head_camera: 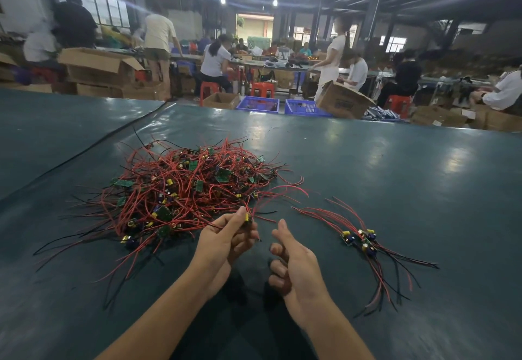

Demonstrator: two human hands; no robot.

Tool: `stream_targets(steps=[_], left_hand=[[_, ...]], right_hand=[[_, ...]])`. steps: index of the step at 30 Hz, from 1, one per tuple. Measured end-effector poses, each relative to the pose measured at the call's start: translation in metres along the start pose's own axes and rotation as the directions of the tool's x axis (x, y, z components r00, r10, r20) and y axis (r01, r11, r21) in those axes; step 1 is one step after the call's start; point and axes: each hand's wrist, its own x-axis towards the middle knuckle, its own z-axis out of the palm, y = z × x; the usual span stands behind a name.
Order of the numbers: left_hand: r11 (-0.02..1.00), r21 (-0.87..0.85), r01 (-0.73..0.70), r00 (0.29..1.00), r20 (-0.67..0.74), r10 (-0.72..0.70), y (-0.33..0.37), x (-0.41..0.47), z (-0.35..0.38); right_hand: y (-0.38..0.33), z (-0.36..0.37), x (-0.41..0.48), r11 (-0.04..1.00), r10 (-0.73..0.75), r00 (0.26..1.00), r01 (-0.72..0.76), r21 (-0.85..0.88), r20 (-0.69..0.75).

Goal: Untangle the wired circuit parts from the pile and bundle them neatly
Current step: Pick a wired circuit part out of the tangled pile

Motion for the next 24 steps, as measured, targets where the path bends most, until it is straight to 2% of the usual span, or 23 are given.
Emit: stream_targets(steps=[2,4,6,9,16,19,21,24], left_hand=[[1.000,0.018,-0.003,1.000,0.022,0.002,0.002,0.000,-0.002],[0.990,0.139,-0.016,0.994,0.105,0.002,0.000,-0.004,-0.002],[0.973,0.230,-0.025,0.985,0.174,-0.016,-0.003,-0.006,-0.001],[0.962,0.272,-0.036,0.979,0.202,-0.020,-0.005,-0.007,0.000],[0.942,0.328,-0.075,0.975,0.224,-0.001,-0.001,-0.008,0.000],[0.947,0.313,-0.073,0.978,0.208,0.006,0.004,-0.008,0.001],[0.953,0.295,-0.070,0.980,0.199,0.011,0.008,-0.008,0.001],[0.958,0.277,-0.070,0.981,0.193,0.016,0.013,-0.007,-0.001]], right_hand=[[0.003,0.002,-0.002,0.993,-0.048,0.998,0.052,-0.108,0.033],[0.006,0.007,-0.005,0.973,-0.135,0.989,0.144,-0.179,0.064],[0.007,0.010,-0.007,0.957,-0.212,0.975,0.221,-0.188,0.065],[0.004,0.007,-0.004,0.951,-0.233,0.972,0.231,-0.204,0.016],[-0.006,-0.002,0.004,0.979,-0.161,0.982,0.147,-0.140,-0.094],[-0.018,-0.011,0.008,0.977,-0.207,0.961,0.193,-0.095,-0.181],[-0.026,-0.020,0.011,0.974,-0.219,0.949,0.224,-0.004,-0.229],[-0.034,-0.030,0.013,0.957,-0.248,0.935,0.277,0.083,-0.254]])
